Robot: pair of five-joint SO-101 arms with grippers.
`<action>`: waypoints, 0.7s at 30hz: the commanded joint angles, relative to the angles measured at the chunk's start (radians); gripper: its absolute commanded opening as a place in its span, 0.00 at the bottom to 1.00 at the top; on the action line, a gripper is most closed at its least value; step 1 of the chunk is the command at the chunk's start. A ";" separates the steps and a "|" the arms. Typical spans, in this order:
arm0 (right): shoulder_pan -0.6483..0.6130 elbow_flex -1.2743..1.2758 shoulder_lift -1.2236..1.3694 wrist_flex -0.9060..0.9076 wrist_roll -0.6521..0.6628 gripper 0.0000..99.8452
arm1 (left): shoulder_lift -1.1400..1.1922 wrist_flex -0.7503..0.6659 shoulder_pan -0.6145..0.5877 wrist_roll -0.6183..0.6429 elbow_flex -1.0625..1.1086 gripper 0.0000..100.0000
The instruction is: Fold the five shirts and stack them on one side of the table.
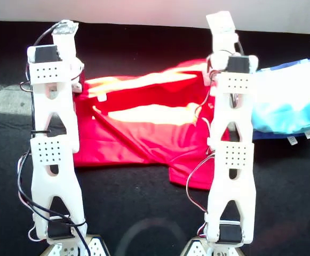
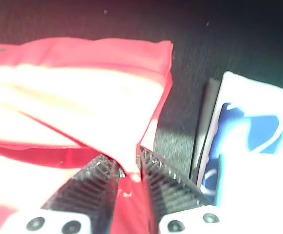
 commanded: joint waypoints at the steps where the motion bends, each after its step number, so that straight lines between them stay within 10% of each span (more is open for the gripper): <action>1: 0.030 -0.127 -0.087 0.065 0.003 0.01 | -0.209 0.011 -0.015 -0.005 0.208 0.01; 11: 0.044 0.021 -0.217 0.070 0.002 0.01 | -0.515 0.003 -0.018 -0.098 0.742 0.01; 21: 0.021 1.029 -0.825 0.039 -0.002 0.01 | -0.567 0.005 -0.016 -0.098 0.880 0.01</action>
